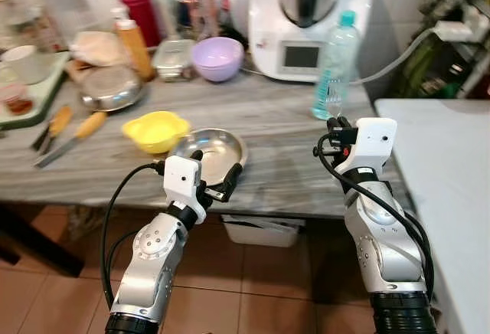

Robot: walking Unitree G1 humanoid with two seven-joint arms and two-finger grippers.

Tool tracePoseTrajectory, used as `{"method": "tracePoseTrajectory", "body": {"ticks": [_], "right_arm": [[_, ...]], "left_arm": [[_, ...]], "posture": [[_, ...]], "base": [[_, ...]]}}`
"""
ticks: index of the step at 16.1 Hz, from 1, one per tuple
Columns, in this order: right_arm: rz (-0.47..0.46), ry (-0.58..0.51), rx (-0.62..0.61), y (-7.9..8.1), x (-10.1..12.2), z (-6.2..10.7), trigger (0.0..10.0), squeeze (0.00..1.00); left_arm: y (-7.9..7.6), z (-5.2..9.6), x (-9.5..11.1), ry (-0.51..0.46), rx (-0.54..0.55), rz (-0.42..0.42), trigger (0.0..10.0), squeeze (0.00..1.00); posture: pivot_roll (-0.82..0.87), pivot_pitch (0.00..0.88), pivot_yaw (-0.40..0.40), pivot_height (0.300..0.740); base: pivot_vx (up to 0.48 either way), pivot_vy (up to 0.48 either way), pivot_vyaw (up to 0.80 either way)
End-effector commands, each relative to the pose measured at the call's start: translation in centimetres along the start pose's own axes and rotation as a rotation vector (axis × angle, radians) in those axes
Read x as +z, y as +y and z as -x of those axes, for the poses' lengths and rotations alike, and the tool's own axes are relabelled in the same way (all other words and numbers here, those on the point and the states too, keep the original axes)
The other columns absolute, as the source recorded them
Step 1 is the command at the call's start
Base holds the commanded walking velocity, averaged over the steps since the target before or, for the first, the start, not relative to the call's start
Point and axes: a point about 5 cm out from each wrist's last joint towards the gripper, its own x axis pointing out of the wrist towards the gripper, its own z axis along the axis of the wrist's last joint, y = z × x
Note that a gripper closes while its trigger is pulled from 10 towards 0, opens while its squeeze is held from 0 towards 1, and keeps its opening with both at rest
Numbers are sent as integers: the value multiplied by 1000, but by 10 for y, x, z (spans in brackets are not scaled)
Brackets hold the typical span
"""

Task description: Setting the table

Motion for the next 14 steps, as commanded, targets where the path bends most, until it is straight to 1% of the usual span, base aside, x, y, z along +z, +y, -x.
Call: {"method": "tracePoseTrajectory", "body": {"ticks": [1,6,12,14], "right_arm": [[-10,-15,12,6,3,-2,10000,0],[-7,-14,5,5,2,-1,10000,0],[6,-15,-14,0,1,0,10000,0],[15,-12,-25,-3,0,1,10000,0]], "left_arm": [[7,3,0,13,19,-17,10000,0],[7,3,0,17,15,-23,10000,0],[6,4,0,12,11,-23,10000,0],[3,7,-2,29,-30,-24,10000,0]], "posture": [[-46,78,66,740],[-42,78,70,740],[-41,81,68,740],[-43,87,68,740]], "base": [[0,371,0],[0,376,0],[0,0,0],[0,0,0]]}}
